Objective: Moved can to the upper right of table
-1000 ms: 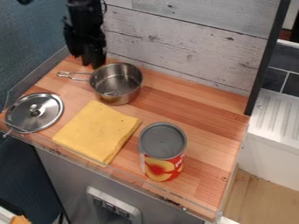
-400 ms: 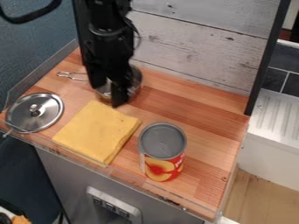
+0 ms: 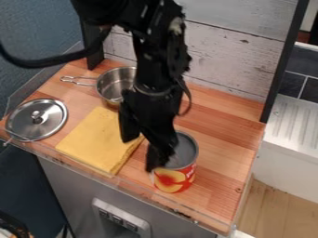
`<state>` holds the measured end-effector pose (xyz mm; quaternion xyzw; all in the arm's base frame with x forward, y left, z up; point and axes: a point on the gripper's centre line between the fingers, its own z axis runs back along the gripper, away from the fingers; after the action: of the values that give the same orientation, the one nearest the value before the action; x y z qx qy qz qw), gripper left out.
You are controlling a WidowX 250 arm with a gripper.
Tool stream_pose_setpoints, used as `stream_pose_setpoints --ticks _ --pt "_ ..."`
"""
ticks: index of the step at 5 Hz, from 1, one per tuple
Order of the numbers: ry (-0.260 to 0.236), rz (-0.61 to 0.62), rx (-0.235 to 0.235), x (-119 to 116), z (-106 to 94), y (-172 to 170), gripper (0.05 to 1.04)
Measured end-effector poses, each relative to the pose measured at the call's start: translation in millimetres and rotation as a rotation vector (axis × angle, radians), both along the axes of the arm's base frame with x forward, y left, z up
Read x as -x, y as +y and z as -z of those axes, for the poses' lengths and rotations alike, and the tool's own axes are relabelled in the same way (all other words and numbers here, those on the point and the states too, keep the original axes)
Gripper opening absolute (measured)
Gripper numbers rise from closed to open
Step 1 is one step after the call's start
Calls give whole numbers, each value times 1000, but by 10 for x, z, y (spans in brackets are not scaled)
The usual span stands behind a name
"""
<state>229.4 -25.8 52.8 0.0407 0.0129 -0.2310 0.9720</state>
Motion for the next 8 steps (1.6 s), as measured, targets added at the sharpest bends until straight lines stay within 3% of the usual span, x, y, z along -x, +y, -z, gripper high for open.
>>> stream_pose_setpoints --ticks 1,2,3,5,6,8 --pt "27 16 -11 149 71 -165 1001" --pt "17 -3 -33 221 56 -267 1001" --pt "14 -76 -15 172 79 -301 1001" --pt "53 -207 -18 -154 185 -254 999" --pt "61 -238 -52 -269 194 -222 1000" --pt "31 -244 -80 -495 193 -196 1000"
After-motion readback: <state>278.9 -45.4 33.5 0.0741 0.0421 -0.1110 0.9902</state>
